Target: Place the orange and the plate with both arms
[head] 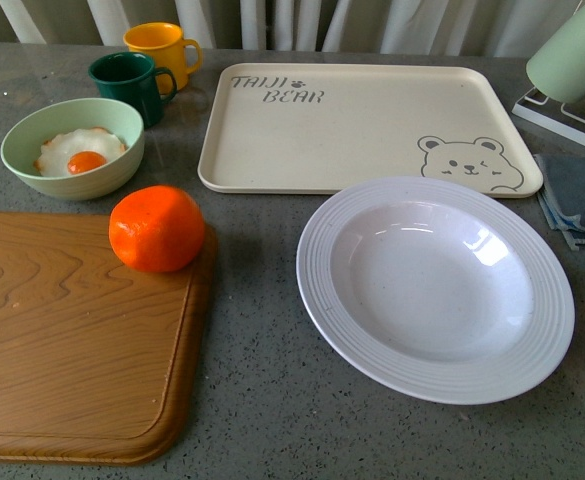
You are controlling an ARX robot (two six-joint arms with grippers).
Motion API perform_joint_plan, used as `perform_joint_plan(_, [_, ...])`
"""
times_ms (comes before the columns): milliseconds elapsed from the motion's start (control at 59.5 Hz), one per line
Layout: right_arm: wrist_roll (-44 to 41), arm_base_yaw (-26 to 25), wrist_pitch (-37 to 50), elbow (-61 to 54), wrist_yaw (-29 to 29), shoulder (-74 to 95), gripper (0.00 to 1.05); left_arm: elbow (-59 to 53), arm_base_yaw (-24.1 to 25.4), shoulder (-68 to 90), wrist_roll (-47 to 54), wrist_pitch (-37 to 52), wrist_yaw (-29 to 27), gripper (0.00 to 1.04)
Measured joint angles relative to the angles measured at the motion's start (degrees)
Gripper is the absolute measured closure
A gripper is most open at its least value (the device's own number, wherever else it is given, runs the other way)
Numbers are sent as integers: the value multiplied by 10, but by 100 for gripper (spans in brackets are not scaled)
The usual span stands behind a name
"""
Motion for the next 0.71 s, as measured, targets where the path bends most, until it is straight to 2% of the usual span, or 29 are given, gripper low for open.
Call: perform_joint_plan(706, [0,0,0,0,0,0,9,0,0,0,0,0,0,9])
